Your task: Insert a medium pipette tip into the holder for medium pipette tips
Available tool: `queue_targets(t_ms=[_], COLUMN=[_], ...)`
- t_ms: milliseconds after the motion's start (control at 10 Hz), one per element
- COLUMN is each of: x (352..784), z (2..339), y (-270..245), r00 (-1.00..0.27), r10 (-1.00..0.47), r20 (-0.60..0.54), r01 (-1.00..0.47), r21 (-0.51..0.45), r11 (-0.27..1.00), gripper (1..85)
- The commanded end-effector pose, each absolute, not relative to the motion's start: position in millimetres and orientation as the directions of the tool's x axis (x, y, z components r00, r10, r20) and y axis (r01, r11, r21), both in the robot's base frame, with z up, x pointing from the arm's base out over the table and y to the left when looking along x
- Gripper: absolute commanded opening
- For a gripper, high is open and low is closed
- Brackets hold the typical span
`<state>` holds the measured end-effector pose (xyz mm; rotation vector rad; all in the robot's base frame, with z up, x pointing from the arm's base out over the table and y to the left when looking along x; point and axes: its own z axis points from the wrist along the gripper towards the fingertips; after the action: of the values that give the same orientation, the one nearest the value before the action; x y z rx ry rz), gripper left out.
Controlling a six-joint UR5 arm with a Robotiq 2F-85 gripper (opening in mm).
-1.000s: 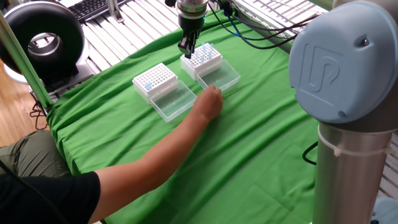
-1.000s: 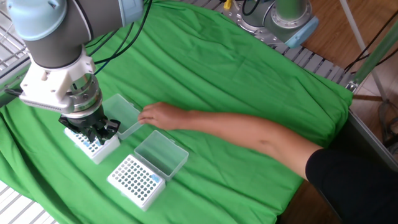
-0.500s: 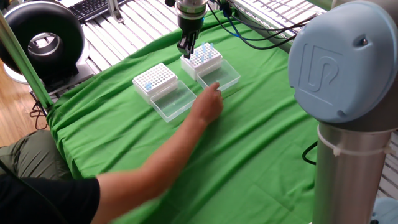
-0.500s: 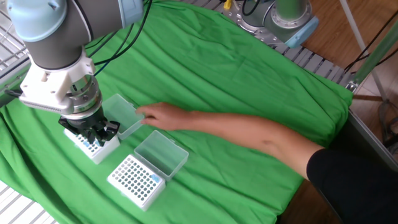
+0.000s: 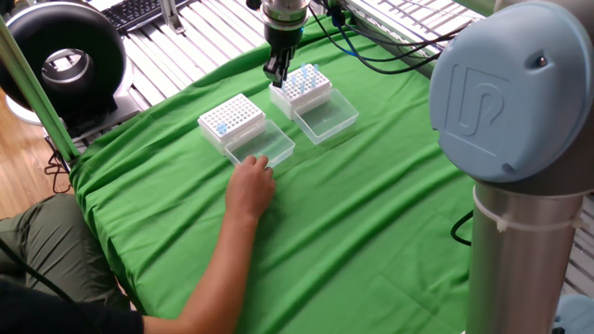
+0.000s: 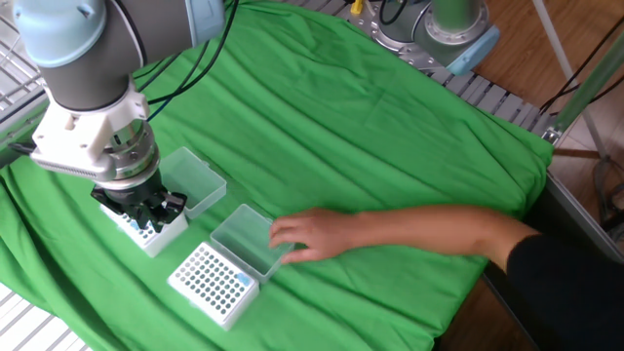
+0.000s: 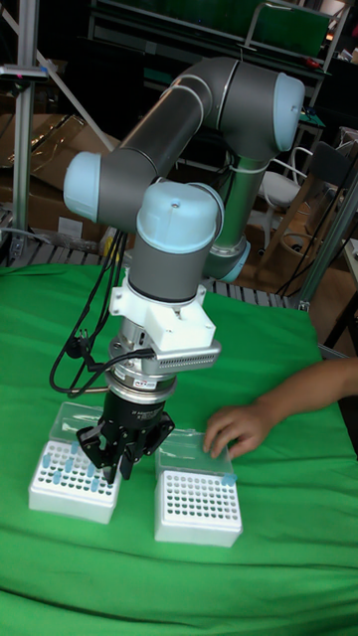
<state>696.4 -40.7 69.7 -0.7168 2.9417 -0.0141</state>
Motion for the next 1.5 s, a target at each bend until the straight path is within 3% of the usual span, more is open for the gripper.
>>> queue_targets(t_ms=[0,700,1200,1400], x=[700.6,697.2,695.9,694.3], z=[66.9,64.8,65.6,70.7], y=[-39.2,-47.6,-46.6,-48.9], r00=[-0.882,-0.884,-0.899,-0.901], r10=[-0.452,-0.452,-0.423,-0.421], r20=[-0.129,-0.119,-0.118,-0.104], r01=[-0.453,-0.450,-0.422,-0.419], r21=[-0.027,-0.040,-0.031,-0.040], r11=[0.891,0.892,0.906,0.907], gripper=[25.0,21.0,1.7,1.0])
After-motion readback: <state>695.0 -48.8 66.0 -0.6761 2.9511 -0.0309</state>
